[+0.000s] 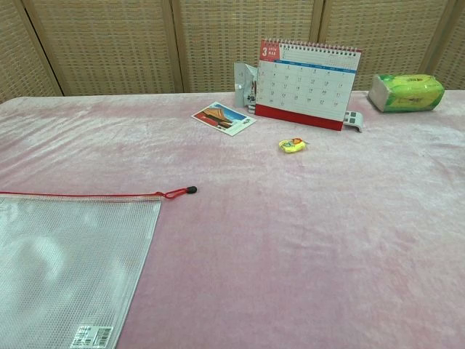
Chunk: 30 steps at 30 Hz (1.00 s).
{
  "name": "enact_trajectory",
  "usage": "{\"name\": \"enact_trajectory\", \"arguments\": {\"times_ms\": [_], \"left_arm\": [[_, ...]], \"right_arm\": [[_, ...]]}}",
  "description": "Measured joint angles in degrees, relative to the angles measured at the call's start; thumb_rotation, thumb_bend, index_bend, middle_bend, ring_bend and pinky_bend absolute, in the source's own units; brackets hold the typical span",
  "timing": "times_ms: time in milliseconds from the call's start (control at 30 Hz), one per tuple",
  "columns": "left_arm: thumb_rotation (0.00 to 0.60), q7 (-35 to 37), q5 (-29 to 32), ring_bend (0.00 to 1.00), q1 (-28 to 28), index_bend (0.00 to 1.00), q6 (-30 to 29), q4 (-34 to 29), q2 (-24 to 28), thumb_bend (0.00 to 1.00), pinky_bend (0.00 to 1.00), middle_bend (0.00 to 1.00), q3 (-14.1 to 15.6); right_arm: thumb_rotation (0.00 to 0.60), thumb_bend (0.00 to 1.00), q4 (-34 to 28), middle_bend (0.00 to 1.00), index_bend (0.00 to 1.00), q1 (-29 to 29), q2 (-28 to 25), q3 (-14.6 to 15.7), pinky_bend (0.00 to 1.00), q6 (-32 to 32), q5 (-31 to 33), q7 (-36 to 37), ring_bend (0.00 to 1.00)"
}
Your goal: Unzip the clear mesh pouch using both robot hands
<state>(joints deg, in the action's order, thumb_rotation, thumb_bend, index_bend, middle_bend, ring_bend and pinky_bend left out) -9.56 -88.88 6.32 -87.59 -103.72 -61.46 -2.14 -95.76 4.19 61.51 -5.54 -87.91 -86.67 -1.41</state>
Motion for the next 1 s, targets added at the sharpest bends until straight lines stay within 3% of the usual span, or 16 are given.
{"name": "enact_trajectory", "arguments": {"times_ms": [200,267,333,367,400,467,600,867,1000], "left_arm": [[0.6,-0.5,0.2,0.0,0.5,0.0,1.2,0.0,-0.2,0.0,0.0,0.0,-0.2],[0.6,-1.0,0.7,0.11,1.5,0.0,2.3,-0.1,-0.6,0.0,0.07,0.13,-0.7],[0.6,-2.0,1.6,0.53,3.4,0.0,3.8,-0.4,-1.4,0.0,0.51,0.58,-2.3],[0.6,-2.2,1.9,0.66,3.9,0.01,4.4,-0.5,-1.6,0.0,0.68,0.71,-2.7],[0.6,-2.7,2.7,0.77,5.1,0.03,5.9,-0.8,-2.0,0.0,0.84,0.81,-3.3],[0.6,-4.1,4.4,0.86,7.2,0.09,8.8,-1.4,-2.5,0.0,0.96,0.9,-4.6],[0.6,-9.5,11.7,0.96,13.8,0.25,16.6,-2.6,-4.9,0.0,1.0,1.0,-8.4],[0.6,-17.4,36.1,0.97,28.0,0.37,28.5,0.0,-12.8,0.0,1.0,1.0,-14.5],[0.6,-22.7,48.5,0.97,37.1,0.44,31.5,5.8,-19.9,0.15,1.0,1.0,-16.3]], "right_arm": [[0.6,0.0,0.0,0.0,0.1,0.0,0.0,0.0,0.0,-0.1,-0.1,-0.2,0.0],[0.6,0.0,0.0,0.0,0.1,0.0,0.0,-0.1,0.0,0.0,0.2,-0.4,0.0],[0.6,0.0,0.0,0.0,0.1,0.2,0.1,-0.3,0.0,0.1,0.6,-0.8,0.0],[0.6,0.0,0.0,0.0,0.1,0.2,0.2,-0.4,0.0,0.2,0.7,-0.9,0.0],[0.6,0.0,0.0,0.0,0.1,0.3,0.2,-0.5,0.0,0.3,0.9,-1.0,0.0],[0.6,0.0,0.1,0.0,0.1,0.4,0.3,-0.6,0.0,0.6,1.3,-1.3,0.0],[0.6,0.0,0.6,0.0,0.1,0.7,0.7,-1.1,0.0,1.7,3.2,-1.9,0.0],[0.6,0.0,1.7,0.0,0.1,1.5,1.4,-2.1,0.0,3.4,5.9,-2.8,0.0],[0.6,0.0,1.9,0.0,0.1,1.9,1.6,-2.6,0.0,4.0,7.1,-3.2,0.0]]}}
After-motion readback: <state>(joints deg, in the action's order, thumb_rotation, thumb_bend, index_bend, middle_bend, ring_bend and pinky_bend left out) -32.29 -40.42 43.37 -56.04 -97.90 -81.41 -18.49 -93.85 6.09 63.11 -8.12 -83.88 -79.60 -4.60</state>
